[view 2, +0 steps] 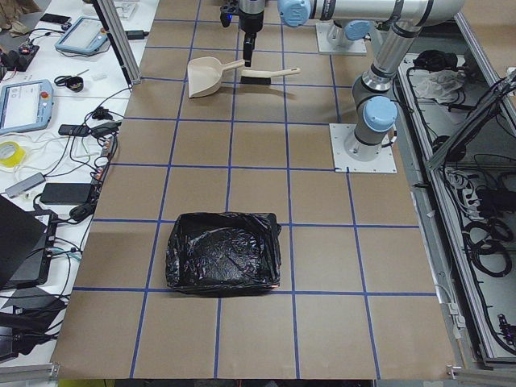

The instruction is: Sweep and dump trash in nearest bin

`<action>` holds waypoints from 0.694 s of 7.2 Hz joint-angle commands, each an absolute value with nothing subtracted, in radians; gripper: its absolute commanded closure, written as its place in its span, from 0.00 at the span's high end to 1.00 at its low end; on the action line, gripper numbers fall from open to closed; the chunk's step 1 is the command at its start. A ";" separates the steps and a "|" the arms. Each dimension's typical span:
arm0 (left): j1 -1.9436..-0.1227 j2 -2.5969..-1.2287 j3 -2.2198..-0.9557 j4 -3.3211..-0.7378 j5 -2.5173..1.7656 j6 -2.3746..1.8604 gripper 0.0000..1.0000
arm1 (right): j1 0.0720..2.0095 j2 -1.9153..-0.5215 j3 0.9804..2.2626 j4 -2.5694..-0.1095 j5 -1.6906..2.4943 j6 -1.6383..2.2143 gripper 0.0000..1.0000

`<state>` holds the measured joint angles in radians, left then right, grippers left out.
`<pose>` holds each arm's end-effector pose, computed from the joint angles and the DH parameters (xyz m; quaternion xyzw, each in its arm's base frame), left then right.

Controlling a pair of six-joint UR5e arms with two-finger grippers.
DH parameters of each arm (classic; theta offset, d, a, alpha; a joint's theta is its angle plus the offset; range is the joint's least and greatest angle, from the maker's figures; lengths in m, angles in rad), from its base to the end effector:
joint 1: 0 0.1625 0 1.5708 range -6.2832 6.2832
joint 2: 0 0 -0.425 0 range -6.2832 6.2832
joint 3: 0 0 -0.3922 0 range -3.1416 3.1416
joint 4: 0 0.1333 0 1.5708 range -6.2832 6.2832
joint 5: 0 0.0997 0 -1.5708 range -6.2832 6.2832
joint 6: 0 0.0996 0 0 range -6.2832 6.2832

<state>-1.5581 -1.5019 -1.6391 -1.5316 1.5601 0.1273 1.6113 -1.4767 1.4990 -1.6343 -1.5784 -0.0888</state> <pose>-0.1284 -0.4682 0.4912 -0.0574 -0.9981 0.0202 0.0039 0.1541 -0.5299 0.4815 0.0645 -0.9977 0.0205 0.0043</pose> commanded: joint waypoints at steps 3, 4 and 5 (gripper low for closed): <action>-1.557 -1.500 -1.640 -1.531 1.560 0.126 1.00 | 1.589 -1.549 1.503 -1.566 -1.586 -0.086 1.00; -1.557 -1.496 -1.643 -1.534 1.562 0.126 1.00 | 1.583 -1.580 1.503 -1.557 -1.588 -0.086 1.00; -1.559 -1.496 -1.646 -1.534 1.562 0.126 1.00 | 1.577 -1.588 1.503 -1.530 -1.585 -0.086 1.00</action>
<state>-1.5573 -1.4971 -1.6428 -1.5329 1.5611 0.1260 1.5846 -1.5682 1.5030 -1.5563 -1.5865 -0.0862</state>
